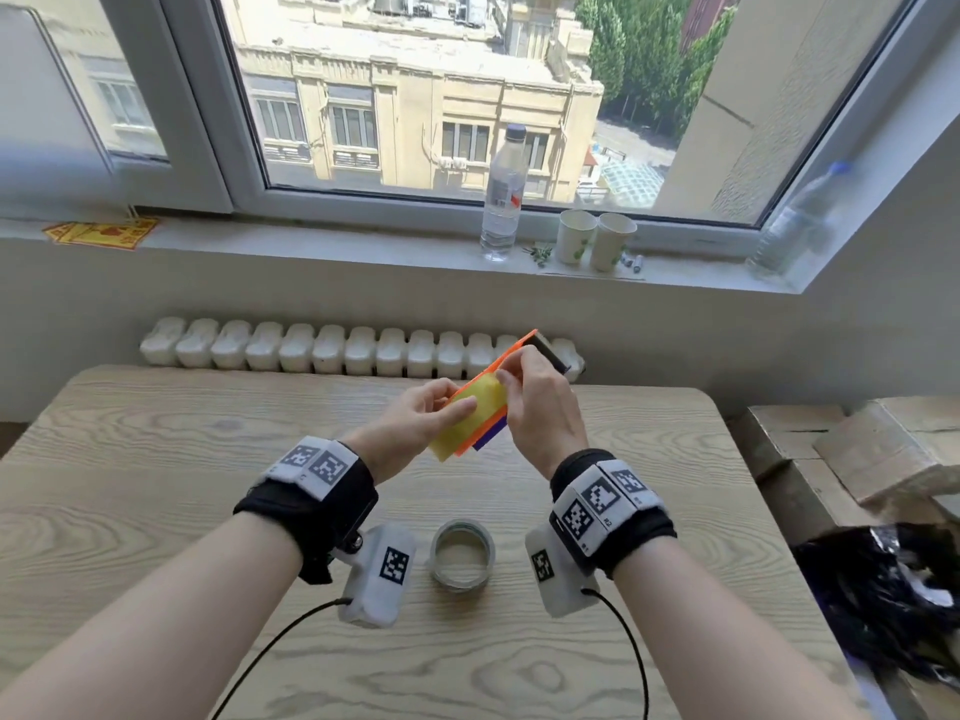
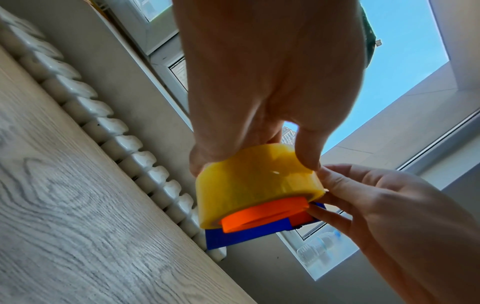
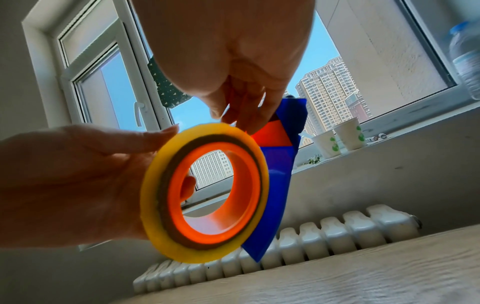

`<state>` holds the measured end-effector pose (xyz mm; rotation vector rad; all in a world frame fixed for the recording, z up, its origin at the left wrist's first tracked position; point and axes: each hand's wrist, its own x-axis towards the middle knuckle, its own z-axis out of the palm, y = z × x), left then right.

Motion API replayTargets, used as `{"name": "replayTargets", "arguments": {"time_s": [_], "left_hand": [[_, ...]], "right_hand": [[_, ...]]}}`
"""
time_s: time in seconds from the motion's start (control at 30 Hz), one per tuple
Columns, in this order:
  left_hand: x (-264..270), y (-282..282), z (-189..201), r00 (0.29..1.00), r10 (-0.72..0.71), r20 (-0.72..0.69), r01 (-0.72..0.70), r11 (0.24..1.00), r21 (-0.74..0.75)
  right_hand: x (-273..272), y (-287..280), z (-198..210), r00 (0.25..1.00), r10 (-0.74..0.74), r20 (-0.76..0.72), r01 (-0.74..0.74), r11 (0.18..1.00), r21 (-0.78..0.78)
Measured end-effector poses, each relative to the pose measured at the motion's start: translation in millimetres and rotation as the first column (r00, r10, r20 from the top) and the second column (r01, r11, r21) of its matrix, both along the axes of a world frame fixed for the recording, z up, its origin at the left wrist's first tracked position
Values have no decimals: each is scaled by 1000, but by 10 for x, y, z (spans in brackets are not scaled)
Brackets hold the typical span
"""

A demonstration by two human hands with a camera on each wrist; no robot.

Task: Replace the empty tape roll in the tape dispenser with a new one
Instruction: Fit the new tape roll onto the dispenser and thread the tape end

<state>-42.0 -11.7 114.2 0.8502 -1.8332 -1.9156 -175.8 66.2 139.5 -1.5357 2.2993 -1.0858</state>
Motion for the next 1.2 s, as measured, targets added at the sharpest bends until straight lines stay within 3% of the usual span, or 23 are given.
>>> {"name": "replayTargets", "arguments": {"time_s": [0.43, 0.73, 1.2], "left_hand": [[59, -66, 21, 995, 85, 55, -84, 996, -27], [152, -154, 53, 999, 54, 9, -55, 986, 155], [192, -196, -29, 990, 140, 21, -141, 990, 15]], "right_hand": [[0, -34, 99, 996, 6, 88, -13, 997, 82], [12, -27, 124, 991, 23, 135, -35, 996, 87], [-12, -32, 138, 919, 24, 393, -45, 998, 44]]}}
